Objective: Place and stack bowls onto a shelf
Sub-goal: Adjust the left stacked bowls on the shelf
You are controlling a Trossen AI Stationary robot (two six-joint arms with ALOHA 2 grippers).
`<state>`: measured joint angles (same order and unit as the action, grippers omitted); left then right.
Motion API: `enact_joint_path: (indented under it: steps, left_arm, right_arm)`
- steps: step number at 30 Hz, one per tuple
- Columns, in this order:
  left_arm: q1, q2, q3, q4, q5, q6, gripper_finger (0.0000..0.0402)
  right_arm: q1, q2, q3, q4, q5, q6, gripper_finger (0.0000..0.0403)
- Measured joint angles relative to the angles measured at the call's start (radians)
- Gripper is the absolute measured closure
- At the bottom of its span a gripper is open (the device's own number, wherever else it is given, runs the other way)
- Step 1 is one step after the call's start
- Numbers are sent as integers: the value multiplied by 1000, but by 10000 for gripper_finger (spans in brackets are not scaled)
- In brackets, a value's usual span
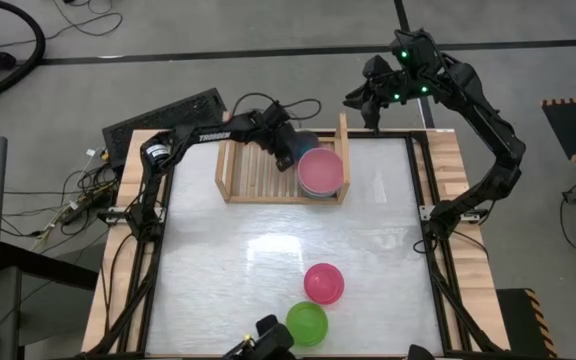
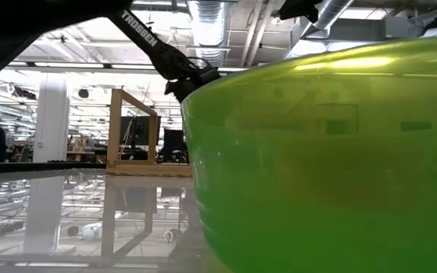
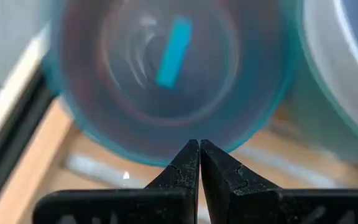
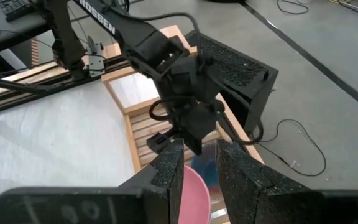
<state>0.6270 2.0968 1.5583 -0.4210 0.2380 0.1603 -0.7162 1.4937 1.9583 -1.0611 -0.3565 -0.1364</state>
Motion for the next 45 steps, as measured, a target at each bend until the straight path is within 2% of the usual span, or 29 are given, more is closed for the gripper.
enact_joint_path:
  steps: [4, 11, 22, 25, 28, 34, 39, 45]
  left_arm:
    - [1, 0, -28, -17, -16, -12, 401]
    - [3, -37, -4, -16, -17, -30, 401]
    - [6, -48, 143, -58, -40, -18, 401]
    - [6, -48, 203, -124, -54, 62, 392]
    - [18, -49, 220, -106, -75, 119, 372]
    - [113, -29, 220, -88, 89, 62, 305]
    - [154, -20, 221, -46, 94, 50, 241]
    - [128, 37, 221, -30, 36, 77, 185]
  right_arm:
    - [0, 0, 0, 0, 0, 0, 284]
    - [0, 0, 0, 2, 0, -3, 284]
    - [0, 0, 0, 11, 0, 4, 284]
    - [0, 0, 0, 8, 0, 4, 284]
    - [0, 0, 0, 1, 0, -8, 284]
    - [0, 0, 0, -1, -1, -23, 284]
    - [-2, 0, 0, 3, 6, -30, 284]
    - [-20, 0, 0, 8, 20, -22, 284]
